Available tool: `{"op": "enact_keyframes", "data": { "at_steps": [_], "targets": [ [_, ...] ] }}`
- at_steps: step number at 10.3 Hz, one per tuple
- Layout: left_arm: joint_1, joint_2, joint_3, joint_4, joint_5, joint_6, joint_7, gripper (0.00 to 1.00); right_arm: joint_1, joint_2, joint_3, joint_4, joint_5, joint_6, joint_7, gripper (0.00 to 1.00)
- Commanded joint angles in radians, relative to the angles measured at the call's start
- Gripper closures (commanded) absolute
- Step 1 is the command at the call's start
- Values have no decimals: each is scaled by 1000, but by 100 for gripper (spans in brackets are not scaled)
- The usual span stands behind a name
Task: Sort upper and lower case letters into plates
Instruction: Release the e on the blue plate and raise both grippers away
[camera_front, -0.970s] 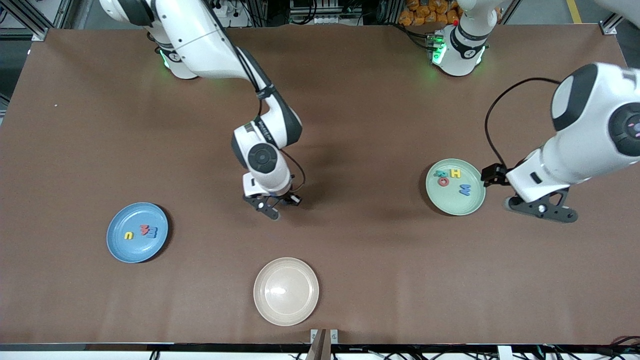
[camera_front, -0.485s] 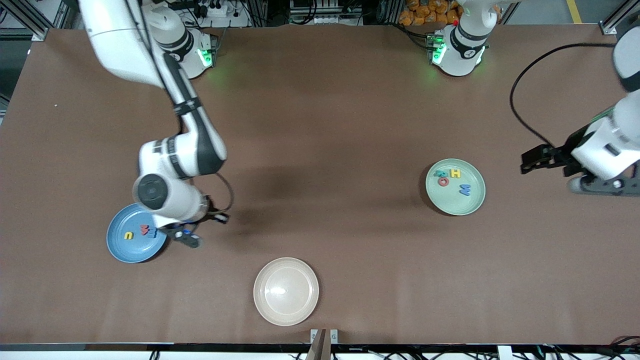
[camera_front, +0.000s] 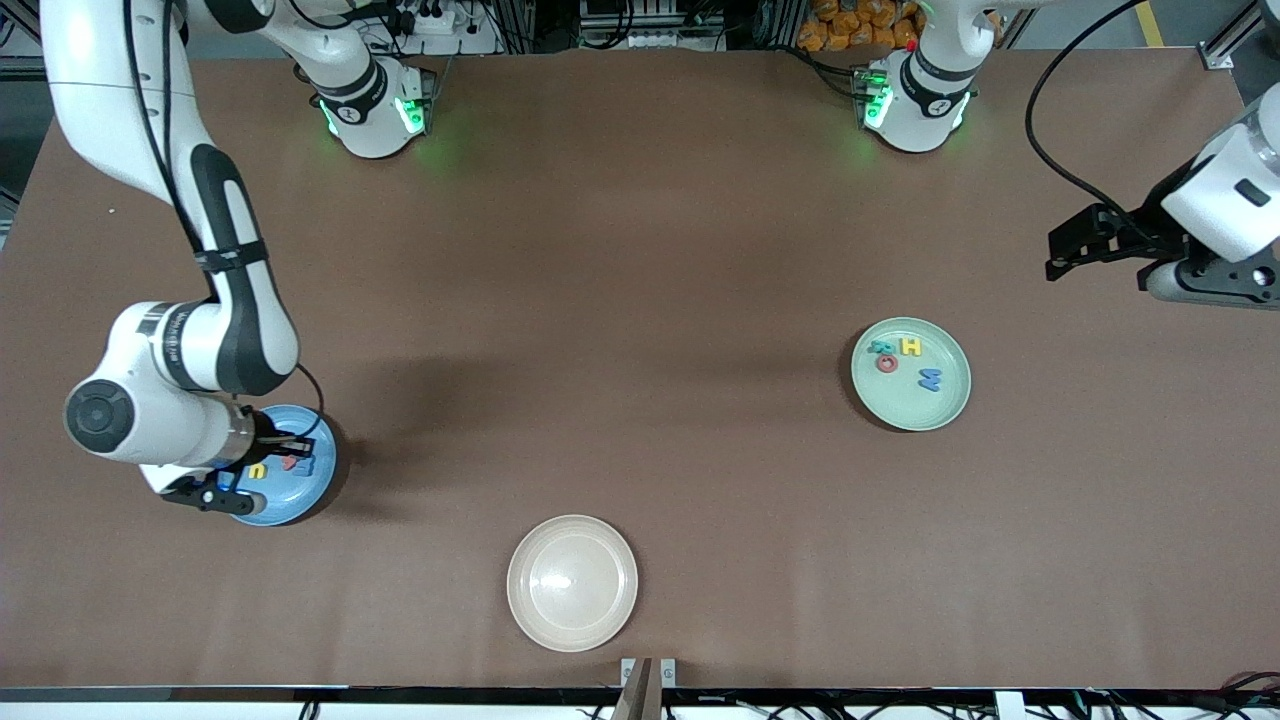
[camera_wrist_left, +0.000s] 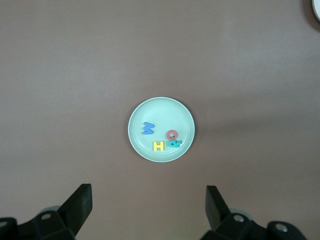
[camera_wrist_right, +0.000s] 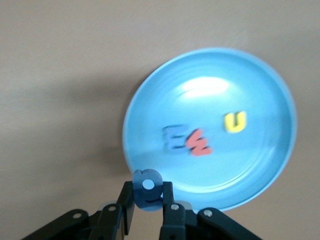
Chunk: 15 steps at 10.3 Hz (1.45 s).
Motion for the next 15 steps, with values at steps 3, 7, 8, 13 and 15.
{"op": "enact_keyframes", "data": {
  "at_steps": [3,7,8,13,15],
  "targets": [
    [-6,5,121,-9,-58,-23,-2,0,-50,-74,24,-25,-12,47,-157,0],
    [-9,5,119,-4,-57,-23,-5,0,-207,-317,179,-132,-43,-44,-289,0],
    [-11,5,116,-4,-52,-23,-5,0,-210,-388,193,-183,-49,-97,-284,0],
    [-14,2,110,-4,-44,-23,-4,0,-205,-576,227,-142,-124,-262,-249,0],
    [-11,-25,60,-37,-41,-42,-20,0,-152,-574,184,23,-126,-413,-247,0]
  ]
}}
